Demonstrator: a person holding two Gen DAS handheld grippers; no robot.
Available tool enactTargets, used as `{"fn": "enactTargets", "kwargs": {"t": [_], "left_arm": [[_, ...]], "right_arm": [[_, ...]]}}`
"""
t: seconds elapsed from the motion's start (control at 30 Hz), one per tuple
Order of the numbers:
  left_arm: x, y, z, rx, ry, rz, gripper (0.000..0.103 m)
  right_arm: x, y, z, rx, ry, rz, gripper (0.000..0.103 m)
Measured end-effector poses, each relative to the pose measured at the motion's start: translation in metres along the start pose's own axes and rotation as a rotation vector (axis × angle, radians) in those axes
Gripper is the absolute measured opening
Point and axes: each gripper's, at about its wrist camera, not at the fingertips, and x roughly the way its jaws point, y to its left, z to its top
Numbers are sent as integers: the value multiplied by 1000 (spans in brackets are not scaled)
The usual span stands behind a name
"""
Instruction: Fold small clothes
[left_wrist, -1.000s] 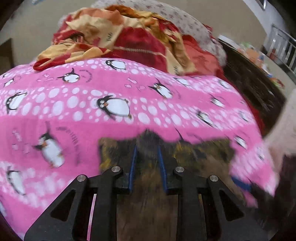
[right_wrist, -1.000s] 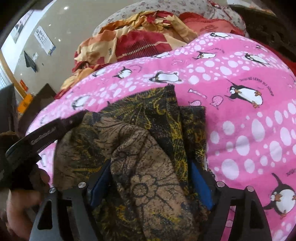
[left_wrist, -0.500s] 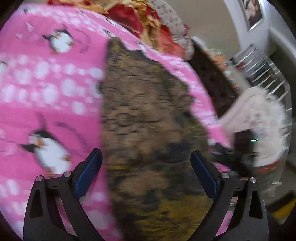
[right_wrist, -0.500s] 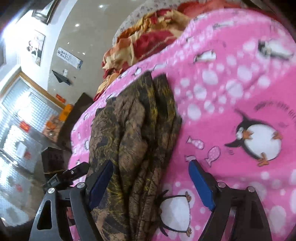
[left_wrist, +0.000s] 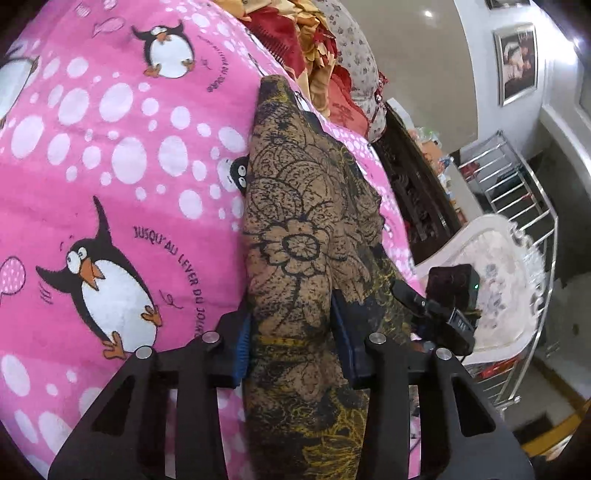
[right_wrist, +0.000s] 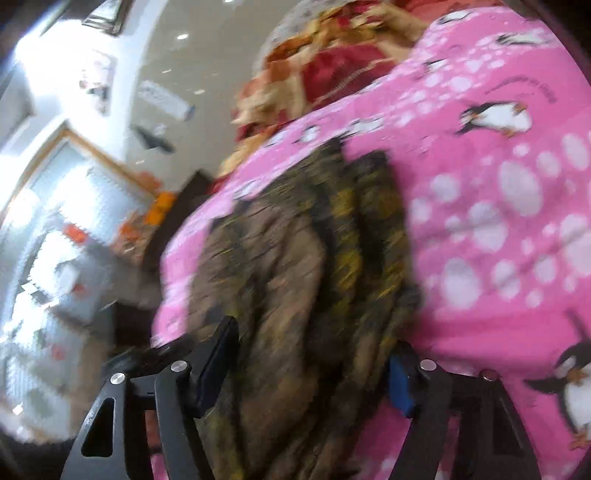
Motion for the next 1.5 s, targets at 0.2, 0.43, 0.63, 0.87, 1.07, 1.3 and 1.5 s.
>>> {"fn": "enactTargets", "kwargs": {"t": [0.2,0.43,0.63,0.87,1.07,1.3,1.5], "left_arm": [[6,-6,-2,-15,-26,28,34],[-25,-23,-1,-21,-62,14,19],[-72,-1,5,3,-62,67,19],[-123,66,-9,-53,-51,152,22],[-120,61,-9,-37,-43,221,32],[-160,22,-8,90,-257,363,32],[-104,-15,38,116,-308,491,35]], "right_arm": [[9,0,2,22,26,-26,49],[10,5,-6,124,-8,-28,33],[44,26,-22,200,40,21,32],[111,73,-43,176,120,97,31],[88,74,-50,218,48,21,35],[20,154,-63,-146,-45,-257,37],[77,225,-69,-379,-62,-581,37]]}}
